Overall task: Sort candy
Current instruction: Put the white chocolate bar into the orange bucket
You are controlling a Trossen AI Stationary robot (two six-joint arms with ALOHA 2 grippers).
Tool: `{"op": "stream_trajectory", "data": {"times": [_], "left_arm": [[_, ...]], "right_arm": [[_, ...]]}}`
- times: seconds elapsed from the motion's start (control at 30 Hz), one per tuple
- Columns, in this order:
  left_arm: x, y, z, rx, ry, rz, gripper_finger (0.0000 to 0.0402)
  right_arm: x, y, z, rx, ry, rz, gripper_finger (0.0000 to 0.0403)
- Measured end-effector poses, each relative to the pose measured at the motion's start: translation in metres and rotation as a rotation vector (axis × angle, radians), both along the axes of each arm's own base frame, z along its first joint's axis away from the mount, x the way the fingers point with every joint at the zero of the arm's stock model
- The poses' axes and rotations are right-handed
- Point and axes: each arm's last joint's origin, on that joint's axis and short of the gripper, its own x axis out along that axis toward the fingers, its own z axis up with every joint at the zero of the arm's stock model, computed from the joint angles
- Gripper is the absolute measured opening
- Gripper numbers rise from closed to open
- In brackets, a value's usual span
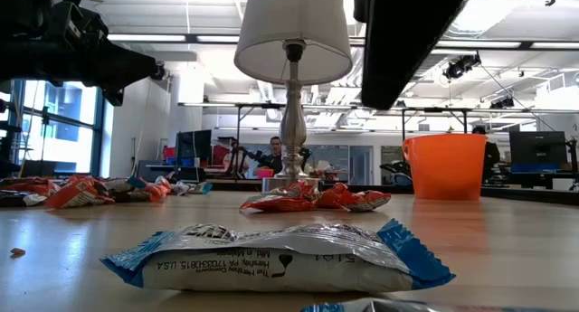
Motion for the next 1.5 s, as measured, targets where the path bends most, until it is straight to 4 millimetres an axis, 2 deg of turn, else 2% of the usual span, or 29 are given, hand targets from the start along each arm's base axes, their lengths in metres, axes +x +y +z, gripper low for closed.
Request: {"op": "stream_trajectory", "data": {"times": [0.2,0.5,0.8,1.03,1.17,1.43,1.5], "left_arm": [[0.000,0.000,0.000,0.000,0.000,0.000,0.0065],[0.000,0.000,0.000,0.000,0.000,0.000,0.0065],[0.000,0.000,0.000,0.000,0.000,0.000,0.0065],[0.000,0.000,0.000,0.000,0.000,0.000,0.0064],[0.000,0.000,0.000,0.000,0.000,0.000,0.0064],[0.000,0.000,0.000,0.000,0.000,0.000,0.0064],[0.000,0.000,0.000,0.000,0.000,0.000,0.0065]], "right_arm": [[0.016,0.005,-0.030,-0.023,0.019,0.088,0.0126],[0.028,-0.007,-0.033,-0.032,0.000,0.176,0.0128],[0.033,-0.003,-0.056,0.005,0.026,0.195,0.0161],[0.037,-0.008,-0.062,0.007,0.037,0.184,0.0167],[0.038,-0.012,-0.062,-0.006,0.051,0.185,0.0139],[0.038,-0.022,-0.063,-0.038,0.097,0.201,0.0021],[0.037,-0.028,-0.062,-0.064,0.123,0.203,0.0012]]}}
